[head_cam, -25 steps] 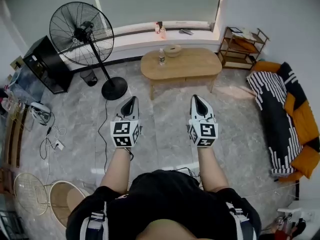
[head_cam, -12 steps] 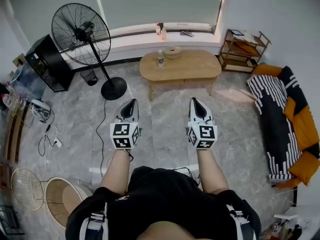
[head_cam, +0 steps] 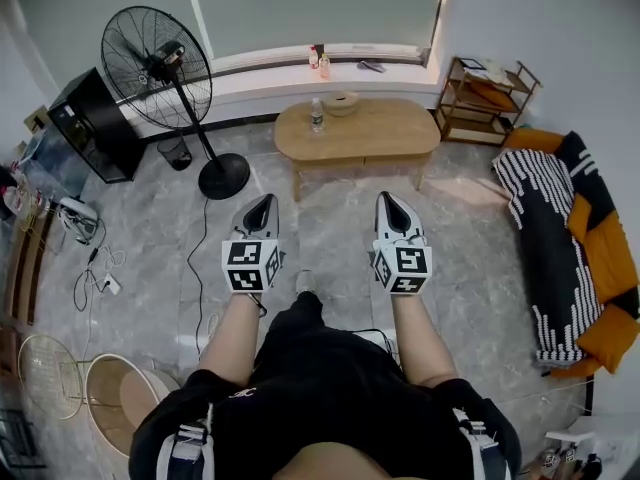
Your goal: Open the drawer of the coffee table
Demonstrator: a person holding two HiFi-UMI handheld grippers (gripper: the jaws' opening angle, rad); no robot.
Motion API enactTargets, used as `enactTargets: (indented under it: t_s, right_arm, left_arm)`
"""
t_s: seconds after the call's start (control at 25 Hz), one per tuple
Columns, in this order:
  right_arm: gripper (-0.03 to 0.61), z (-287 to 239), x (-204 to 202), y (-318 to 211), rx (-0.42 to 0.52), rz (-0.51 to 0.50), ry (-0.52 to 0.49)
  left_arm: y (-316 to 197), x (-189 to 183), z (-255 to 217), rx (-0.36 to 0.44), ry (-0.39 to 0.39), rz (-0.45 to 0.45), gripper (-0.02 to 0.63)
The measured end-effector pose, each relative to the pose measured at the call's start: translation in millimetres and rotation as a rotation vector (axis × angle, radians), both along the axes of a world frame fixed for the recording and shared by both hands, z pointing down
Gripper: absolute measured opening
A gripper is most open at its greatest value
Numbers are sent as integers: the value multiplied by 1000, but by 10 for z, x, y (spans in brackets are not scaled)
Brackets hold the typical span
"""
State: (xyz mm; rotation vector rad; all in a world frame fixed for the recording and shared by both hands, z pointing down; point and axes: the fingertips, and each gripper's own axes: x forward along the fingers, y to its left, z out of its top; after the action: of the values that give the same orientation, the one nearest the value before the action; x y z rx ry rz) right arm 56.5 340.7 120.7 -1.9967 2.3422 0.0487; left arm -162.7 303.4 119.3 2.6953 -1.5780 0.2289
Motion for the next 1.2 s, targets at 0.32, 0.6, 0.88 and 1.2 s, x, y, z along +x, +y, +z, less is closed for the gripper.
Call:
enactTargets:
  t_s: [0.32, 0.6, 0.88, 1.2]
  right_arm:
    - [17, 65, 140, -662, 12, 32, 14]
    - [17, 316, 344, -1922, -20, 57, -6]
    - [17, 231, 523, -3667, -74, 68, -10]
    - [17, 407, 703, -5135, -147, 112, -18]
  left_arm:
    - [-693, 83, 82, 22, 16, 16, 18]
    - [-1995, 392, 454, -2, -26, 59, 18]
    - [-3812, 564, 468, -82, 2, 85, 18]
    - [-5352, 718, 489, -117, -7, 131, 18]
